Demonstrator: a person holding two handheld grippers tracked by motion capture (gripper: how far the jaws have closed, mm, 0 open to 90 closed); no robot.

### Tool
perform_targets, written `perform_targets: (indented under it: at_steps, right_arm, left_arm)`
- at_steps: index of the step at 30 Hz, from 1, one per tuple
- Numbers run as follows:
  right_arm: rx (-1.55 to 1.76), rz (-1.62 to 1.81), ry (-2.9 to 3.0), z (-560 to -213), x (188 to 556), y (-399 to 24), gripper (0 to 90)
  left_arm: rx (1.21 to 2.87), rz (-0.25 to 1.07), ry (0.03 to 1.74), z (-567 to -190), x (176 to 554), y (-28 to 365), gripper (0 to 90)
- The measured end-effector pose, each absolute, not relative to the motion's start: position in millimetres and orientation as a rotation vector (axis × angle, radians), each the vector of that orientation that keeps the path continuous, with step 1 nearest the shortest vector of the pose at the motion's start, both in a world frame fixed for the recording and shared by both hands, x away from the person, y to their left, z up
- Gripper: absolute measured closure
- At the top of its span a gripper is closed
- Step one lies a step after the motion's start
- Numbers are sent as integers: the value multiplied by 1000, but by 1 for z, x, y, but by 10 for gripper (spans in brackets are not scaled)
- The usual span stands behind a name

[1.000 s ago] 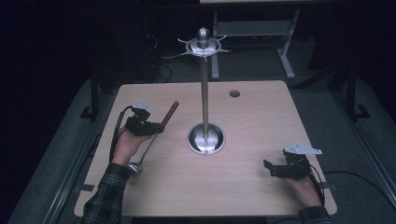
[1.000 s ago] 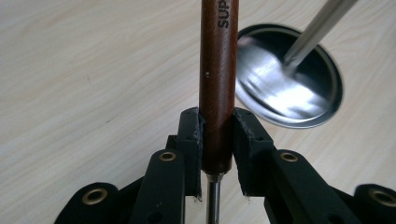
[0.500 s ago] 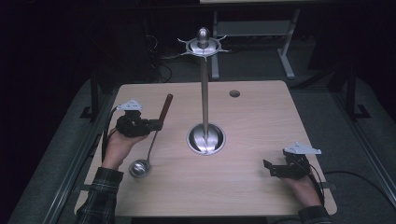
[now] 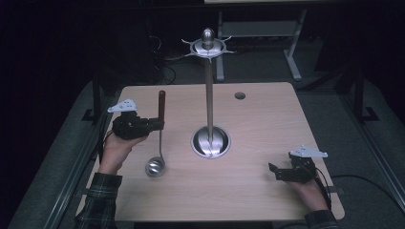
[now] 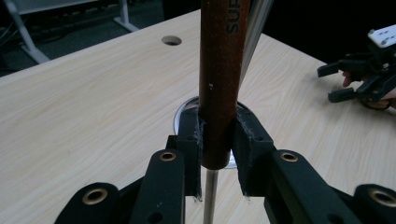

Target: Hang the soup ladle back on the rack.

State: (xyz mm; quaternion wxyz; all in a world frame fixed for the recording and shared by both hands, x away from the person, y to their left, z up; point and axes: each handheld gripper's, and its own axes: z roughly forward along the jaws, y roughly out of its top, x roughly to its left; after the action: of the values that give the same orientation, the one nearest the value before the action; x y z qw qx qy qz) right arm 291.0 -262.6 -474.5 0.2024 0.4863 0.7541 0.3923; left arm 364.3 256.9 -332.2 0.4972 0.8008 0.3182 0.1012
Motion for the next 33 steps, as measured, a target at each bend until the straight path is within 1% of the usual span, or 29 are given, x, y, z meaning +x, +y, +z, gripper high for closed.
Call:
perform_targets:
  at_steps: [15,26,33]
  right_arm:
    - [1361,1099,2102,-474,291,-263,64]
    - [1371,1103,2099,-474,290,-263,64]
    - [1369,1103,2098,-474,290,-263,64]
  left_arm:
    - [1922,271,703,-309,356,247,734]
    - [1920,306,602,-266,357,233,734]
    - [1921,304,547,-240,362,222,733]
